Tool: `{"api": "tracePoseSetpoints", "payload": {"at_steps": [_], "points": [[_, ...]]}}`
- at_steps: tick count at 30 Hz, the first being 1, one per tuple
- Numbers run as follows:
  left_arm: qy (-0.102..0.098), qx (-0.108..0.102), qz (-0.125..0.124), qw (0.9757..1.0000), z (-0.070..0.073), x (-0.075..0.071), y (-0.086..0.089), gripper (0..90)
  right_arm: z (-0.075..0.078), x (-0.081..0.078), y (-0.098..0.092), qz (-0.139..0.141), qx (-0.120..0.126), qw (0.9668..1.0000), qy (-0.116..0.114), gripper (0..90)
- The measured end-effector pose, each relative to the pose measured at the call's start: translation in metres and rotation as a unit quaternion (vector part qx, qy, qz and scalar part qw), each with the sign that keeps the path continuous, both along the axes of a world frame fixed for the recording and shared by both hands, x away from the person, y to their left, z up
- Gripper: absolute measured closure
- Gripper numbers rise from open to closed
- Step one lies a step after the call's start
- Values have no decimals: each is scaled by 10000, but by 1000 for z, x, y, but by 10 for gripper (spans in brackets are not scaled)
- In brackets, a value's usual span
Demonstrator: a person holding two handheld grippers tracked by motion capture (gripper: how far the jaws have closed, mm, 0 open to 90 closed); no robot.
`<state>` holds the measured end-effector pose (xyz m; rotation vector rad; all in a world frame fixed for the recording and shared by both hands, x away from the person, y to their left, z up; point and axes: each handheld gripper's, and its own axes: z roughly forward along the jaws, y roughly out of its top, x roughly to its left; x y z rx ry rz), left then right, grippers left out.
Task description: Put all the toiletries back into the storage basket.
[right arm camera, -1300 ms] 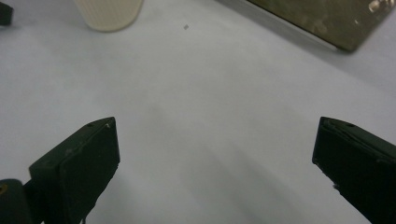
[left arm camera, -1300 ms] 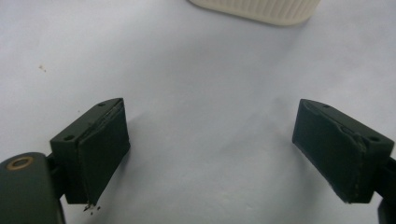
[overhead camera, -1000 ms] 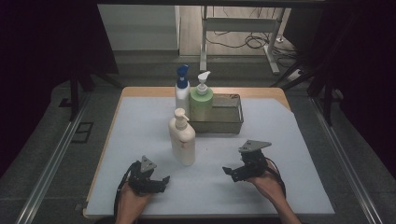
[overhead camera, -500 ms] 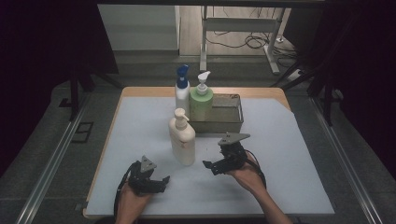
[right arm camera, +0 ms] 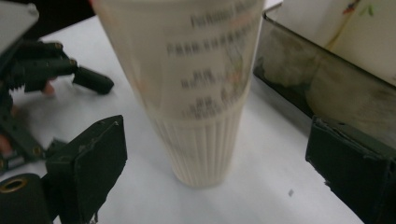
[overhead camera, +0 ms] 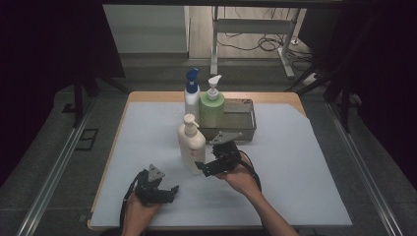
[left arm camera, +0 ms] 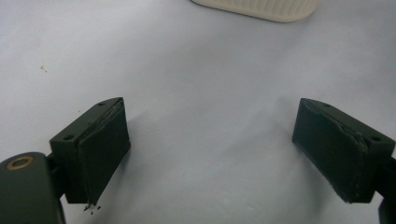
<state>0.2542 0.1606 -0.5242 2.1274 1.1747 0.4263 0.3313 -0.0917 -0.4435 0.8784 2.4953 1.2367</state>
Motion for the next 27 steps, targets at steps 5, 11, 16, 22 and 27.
{"api": "tracePoseSetpoints", "payload": {"at_steps": [5, 11, 16, 22, 27], "points": [[3, 11, -12, 10000, 0, 0, 0, 106, 2, 3, 12, -60, 81, 9999, -11, 89], [3, 7, -10, 10000, 0, 0, 0, 106, 4, 7, 25, -222, 88, 9997, -59, 132], [6, 9, -10, 10000, 0, 0, 0, 106, 7, 9, 35, -339, 129, 9993, -101, 165], [3, 5, -7, 10000, 0, 0, 0, 106, 10, 10, 44, -416, 135, 9990, -118, 262], [4, 4, -9, 10000, 0, 0, 0, 106, 10, 11, 47, -550, 13, 9983, -168, 321]]}}
